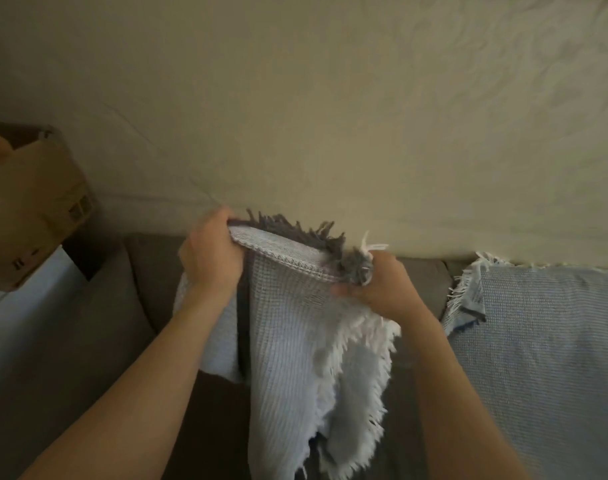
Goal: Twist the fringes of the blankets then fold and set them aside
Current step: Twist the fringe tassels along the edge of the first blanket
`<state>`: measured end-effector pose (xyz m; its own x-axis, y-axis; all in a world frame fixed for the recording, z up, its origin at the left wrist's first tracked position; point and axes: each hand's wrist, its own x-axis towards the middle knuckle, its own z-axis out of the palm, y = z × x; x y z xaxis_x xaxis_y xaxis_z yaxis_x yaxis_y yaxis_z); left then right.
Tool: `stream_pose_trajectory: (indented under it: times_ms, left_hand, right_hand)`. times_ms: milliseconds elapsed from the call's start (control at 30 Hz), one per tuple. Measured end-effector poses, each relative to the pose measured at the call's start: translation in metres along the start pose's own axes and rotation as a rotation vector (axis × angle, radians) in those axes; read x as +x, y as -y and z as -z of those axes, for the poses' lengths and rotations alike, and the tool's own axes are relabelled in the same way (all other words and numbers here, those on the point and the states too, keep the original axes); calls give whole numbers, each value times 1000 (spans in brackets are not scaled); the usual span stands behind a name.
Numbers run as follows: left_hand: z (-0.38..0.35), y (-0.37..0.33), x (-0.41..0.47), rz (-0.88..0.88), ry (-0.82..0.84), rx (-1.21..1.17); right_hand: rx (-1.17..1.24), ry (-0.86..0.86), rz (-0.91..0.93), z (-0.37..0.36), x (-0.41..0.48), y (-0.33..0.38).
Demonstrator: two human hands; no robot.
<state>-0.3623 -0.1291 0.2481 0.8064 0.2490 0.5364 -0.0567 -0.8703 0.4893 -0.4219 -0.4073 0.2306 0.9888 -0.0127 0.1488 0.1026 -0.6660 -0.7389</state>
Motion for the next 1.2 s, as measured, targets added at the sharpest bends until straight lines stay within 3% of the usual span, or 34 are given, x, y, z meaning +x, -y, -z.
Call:
stream_pose_trajectory:
  times_ms: [100, 167, 200, 267, 367, 400, 433, 567, 600, 733, 767, 867, 967, 1067, 1133, 1200]
  left_hand:
    - [2, -7, 2, -205, -26, 120]
    - [-1, -9, -1, -273, 44, 195]
    - [1, -9, -1, -273, 94, 232]
    - [8, -7, 1, -227, 156, 289]
    - [20, -5, 8, -199, 116, 267]
    - [25, -7, 11, -211, 77, 243]
    - [28, -10, 14, -230, 35, 217]
    - [33, -18, 21, -330, 6, 182]
    - [33, -18, 21, -363, 28, 172]
    - [23, -10, 24, -329, 90, 233]
    - [20, -6, 23, -300, 102, 259]
    - [9, 10, 18, -212, 135, 342]
    - [1, 25, 15, -147, 181, 375]
    - [-9, 31, 9, -137, 245, 411]
    - [-18, 33, 2, -123, 289, 402]
    - [-24, 37, -5, -97, 346, 363]
  right_hand:
    - [-313, -234, -20, 0, 18, -9]
    - [-397, -438, 5, 2, 22, -1]
    - [-419, -444, 23, 3, 20, 5]
    - [-326, -179, 52, 6, 15, 12]
    - [-95, 456, 15, 4, -1, 15]
    - [-67, 496, -5, 0, -2, 11]
    - [-38, 430, -24, -5, 0, 5]
    - [-250, -263, -81, -23, 13, 0]
    - [-240, -279, -59, -26, 14, 3]
    - [168, 166, 10, -35, 10, 7]
    - [262, 155, -14, -34, 7, 8]
    - [400, -92, -98, -33, 5, 0]
    - [285, -38, -122, -24, 6, -13]
    - [-124, 134, -89, -18, 10, -21]
    - [-240, 13, -84, -19, 13, -21]
    - [-154, -174, -87, -20, 10, -13]
